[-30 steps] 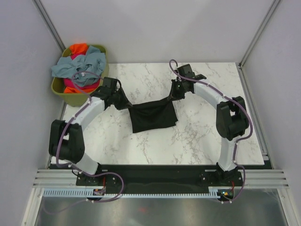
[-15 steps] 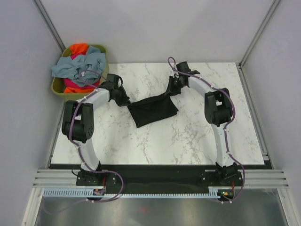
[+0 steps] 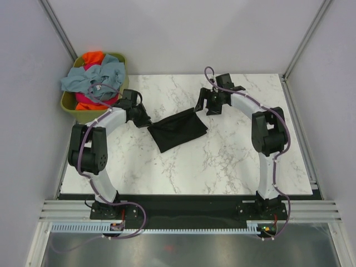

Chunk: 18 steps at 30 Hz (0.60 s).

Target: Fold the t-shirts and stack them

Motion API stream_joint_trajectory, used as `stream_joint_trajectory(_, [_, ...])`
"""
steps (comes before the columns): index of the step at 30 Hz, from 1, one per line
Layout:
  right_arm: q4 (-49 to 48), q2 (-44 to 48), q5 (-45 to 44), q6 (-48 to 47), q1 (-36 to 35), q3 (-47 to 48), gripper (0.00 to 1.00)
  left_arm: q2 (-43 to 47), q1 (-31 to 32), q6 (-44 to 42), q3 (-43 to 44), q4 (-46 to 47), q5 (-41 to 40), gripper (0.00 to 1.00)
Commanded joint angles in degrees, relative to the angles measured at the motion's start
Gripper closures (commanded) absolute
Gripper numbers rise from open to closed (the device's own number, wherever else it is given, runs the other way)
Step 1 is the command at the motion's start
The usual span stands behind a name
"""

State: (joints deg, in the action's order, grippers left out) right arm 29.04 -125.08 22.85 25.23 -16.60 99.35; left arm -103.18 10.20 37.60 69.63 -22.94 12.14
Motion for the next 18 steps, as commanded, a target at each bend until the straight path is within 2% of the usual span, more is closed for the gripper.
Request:
stream_joint_trajectory(1, [-9.8,12.7,4.0,0.9,-0.4,-10.5,0.17,0.7,-0.4,-2.3,-0.4,0.7,0.2,0.98])
stream_joint_trajectory(5, [-24.4,16.5,13.0,4.6,-1.0,-22.8,0.26,4.7,-0.4,-2.1,-1.8,0.6,-1.8,0.97])
stream_joint_trajectory(7, [-29.6,15.0,16.5,6.5,-1.2,-27.4,0.32,5.1,-0.6,-2.1,-2.0,0.3,-2.3,0.95])
stream_joint_trajectory(8, [-31.3,14.3,17.0,7.9,-1.3,-28.7,0.39,4.9,-0.8,-1.9,-2.6,0.2,-2.1,0.95])
stream_joint_trajectory(11, [-32.5,11.6,16.2,7.7,-1.4,-31.7,0.5,4.4,-1.1,-1.4,-4.1,0.1,-1.3,0.95])
stream_joint_trajectory(18, [-32.0,7.4,11.1,6.1,-1.2,-33.0,0.55,5.6,-1.6,-1.8,-9.1,0.0,-4.9,0.95])
